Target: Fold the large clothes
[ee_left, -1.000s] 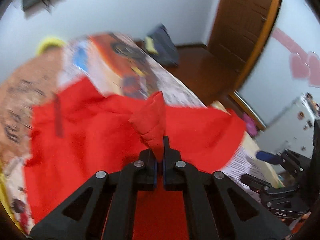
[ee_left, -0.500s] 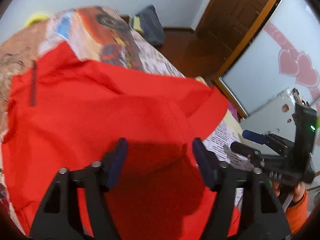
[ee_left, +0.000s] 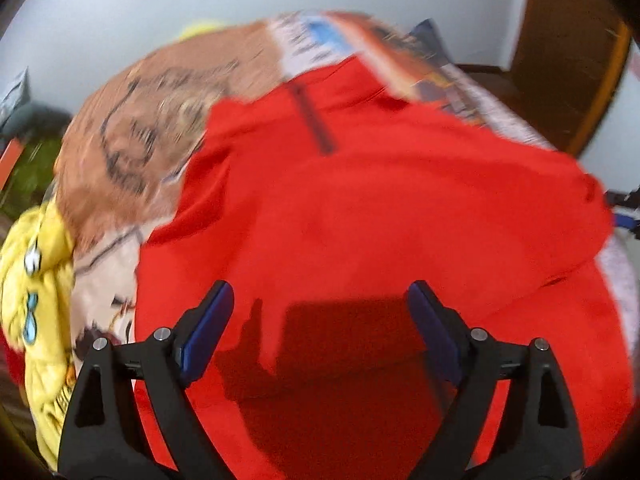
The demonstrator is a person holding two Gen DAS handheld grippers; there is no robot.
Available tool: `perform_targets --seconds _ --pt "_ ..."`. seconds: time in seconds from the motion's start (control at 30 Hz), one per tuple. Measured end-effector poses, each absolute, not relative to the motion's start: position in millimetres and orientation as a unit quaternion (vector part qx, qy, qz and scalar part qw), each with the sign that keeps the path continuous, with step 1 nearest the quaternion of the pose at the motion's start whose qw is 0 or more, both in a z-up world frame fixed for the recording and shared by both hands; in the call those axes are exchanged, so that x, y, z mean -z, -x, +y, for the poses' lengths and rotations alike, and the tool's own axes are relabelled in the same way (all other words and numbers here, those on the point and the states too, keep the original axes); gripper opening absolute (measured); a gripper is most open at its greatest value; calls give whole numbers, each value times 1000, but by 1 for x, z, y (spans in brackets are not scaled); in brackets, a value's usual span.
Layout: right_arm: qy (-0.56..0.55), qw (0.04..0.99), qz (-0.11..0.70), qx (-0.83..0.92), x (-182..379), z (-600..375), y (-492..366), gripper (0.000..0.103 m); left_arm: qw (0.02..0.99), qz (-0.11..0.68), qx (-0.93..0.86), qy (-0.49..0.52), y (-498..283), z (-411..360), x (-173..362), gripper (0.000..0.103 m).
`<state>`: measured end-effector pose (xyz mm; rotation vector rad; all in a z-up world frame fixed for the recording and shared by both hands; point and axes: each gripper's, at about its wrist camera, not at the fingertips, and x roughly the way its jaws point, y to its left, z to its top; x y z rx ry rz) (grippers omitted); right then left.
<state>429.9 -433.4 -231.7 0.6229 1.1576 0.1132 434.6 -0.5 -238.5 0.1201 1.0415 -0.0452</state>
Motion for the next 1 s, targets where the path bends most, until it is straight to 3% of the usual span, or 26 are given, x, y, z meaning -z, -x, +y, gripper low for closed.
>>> perform_targets --seconds 0.33,0.43,0.5,0.57,1.0 --pt "-245 806 538 19 249 -426 -478 65 872 488 17 -18 -430 13 261 96" --pt "-225 818 528 35 244 -425 -483 52 874 485 18 -16 -430 13 261 96" --pt "-202 829 520 37 235 -422 -483 28 874 486 18 -10 -430 15 262 96" --pt "-174 843 508 36 221 -416 -479 17 872 489 18 -4 -431 17 262 96" --pt "-81 921 350 -150 86 -319 -437 11 887 455 13 -71 -394 12 217 96"
